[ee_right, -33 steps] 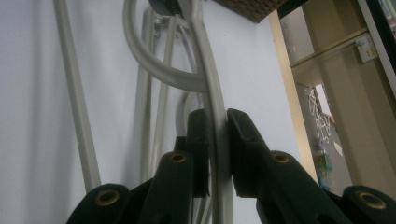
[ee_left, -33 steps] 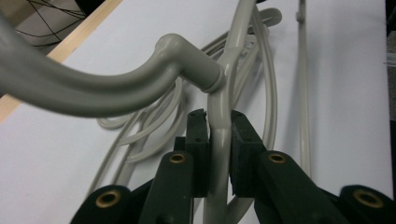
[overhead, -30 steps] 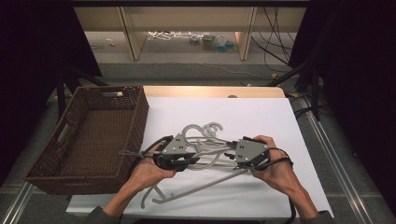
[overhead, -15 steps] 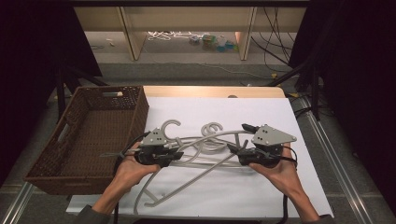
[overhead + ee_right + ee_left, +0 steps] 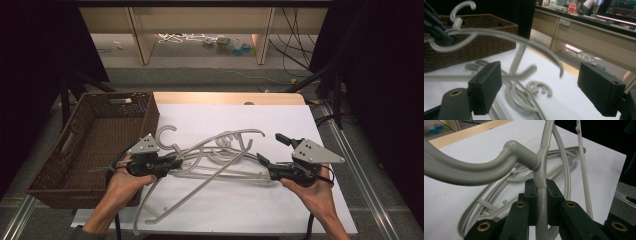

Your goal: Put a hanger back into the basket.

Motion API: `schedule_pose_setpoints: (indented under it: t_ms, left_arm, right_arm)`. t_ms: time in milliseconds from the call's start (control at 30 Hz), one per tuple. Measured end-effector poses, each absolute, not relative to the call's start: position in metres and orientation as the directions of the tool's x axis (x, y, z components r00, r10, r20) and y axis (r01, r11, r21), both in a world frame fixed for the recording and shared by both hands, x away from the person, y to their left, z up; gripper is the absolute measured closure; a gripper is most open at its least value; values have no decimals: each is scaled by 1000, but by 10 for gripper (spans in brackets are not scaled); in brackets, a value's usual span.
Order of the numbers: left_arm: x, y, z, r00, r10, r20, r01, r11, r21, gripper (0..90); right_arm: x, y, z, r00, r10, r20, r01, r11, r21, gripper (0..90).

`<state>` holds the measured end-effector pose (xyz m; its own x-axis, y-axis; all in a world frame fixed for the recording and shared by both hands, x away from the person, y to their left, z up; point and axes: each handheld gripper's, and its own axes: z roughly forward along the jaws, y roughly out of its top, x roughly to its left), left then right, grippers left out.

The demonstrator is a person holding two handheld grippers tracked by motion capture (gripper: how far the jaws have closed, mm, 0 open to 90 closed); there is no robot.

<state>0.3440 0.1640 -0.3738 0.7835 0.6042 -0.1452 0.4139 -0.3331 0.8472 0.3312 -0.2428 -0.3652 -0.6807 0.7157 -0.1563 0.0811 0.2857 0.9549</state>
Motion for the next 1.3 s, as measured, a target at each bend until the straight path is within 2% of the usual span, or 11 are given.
schedule_pose_setpoints:
  t_ms: [300, 600, 933, 1300]
  left_arm:
    - [340, 184, -347, 780, 599, -181, 421, -287, 861, 818]
    - [351, 216, -312, 739, 656, -155, 422, -270, 865, 818]
    - [369, 259, -293, 651, 740, -170, 459, -204, 865, 818]
    - [396, 294, -275, 559, 827, -57, 430, -230, 873, 818]
  right_arm:
    - [320, -249, -387, -684, 721, -114, 144, 286, 947, 178]
    - [316, -248, -405, -702, 703, -114, 171, 322, 931, 170]
    - [311, -250, -409, -699, 710, -87, 177, 289, 941, 166]
    - [311, -250, -415, -702, 708, -82, 189, 296, 936, 168]
